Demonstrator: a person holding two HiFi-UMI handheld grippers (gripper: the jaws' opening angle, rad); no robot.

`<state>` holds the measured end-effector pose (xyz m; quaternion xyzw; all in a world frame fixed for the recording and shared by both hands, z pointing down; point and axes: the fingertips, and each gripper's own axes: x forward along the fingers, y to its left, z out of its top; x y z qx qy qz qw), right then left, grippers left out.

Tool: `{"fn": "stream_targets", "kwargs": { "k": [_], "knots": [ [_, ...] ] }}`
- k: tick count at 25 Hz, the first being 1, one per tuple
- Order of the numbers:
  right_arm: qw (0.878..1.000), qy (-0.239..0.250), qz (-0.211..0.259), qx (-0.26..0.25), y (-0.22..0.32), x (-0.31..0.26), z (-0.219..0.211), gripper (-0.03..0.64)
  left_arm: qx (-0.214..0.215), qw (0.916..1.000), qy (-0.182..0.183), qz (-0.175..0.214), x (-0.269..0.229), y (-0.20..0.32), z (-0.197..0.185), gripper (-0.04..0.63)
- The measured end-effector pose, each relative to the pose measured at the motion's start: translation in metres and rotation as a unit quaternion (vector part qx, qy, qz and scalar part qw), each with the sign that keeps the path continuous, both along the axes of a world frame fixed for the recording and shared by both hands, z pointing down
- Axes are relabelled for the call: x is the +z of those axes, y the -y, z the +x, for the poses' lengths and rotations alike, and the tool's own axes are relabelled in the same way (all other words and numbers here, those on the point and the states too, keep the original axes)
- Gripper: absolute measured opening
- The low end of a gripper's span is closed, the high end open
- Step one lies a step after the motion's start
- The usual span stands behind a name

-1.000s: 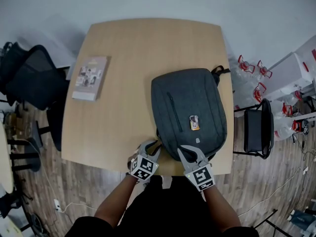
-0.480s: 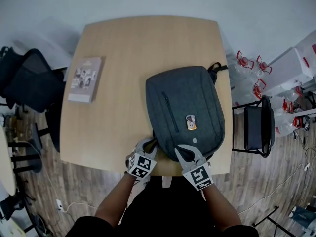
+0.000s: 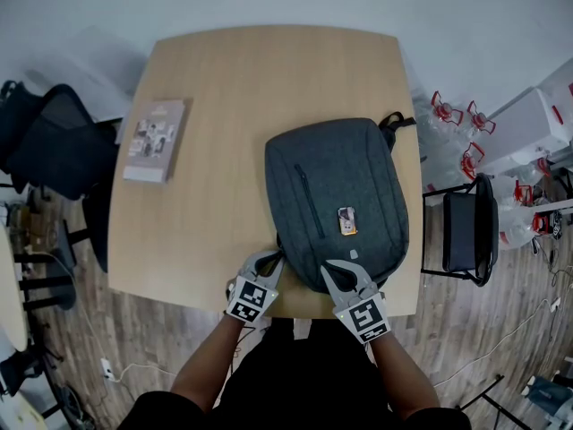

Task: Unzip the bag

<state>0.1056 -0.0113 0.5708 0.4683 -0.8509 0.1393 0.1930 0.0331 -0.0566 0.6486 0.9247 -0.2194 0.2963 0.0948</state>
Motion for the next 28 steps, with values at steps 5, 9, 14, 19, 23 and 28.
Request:
{"fn": "stream_targets", "kwargs": {
  "k": [5,9,14,19,23,28],
  "knots": [
    [1.000,-0.001,-0.003,-0.004,-0.003,0.001,-0.001,0.003,-0.001,0.9998,0.012,0.017,0.001,0.002,0.003,0.031],
    [1.000,0.000,-0.002,-0.006,-0.002,0.001,-0.001,0.003,0.000,0.9991,0.030,0.031,0.001,0.006,0.002,0.034],
    [1.000,0.000,0.001,-0.005,-0.001,0.000,0.000,0.003,0.000,0.9994,0.022,0.026,0.001,0.003,0.005,0.028],
    [1.000,0.003,-0.003,-0.004,0.002,-0.001,-0.001,0.003,0.014,0.9999,0.004,0.000,0.001,0.000,0.008,0.026],
    [0.998,-0.005,-0.037,-0.047,0.005,0.006,-0.009,0.003,0.018,0.9997,0.001,-0.019,0.001,0.000,0.008,0.025],
    [0.994,-0.033,-0.070,-0.081,0.011,0.015,-0.012,0.006,0.015,0.9991,-0.004,-0.040,0.001,0.000,0.009,0.025]
  ]
}}
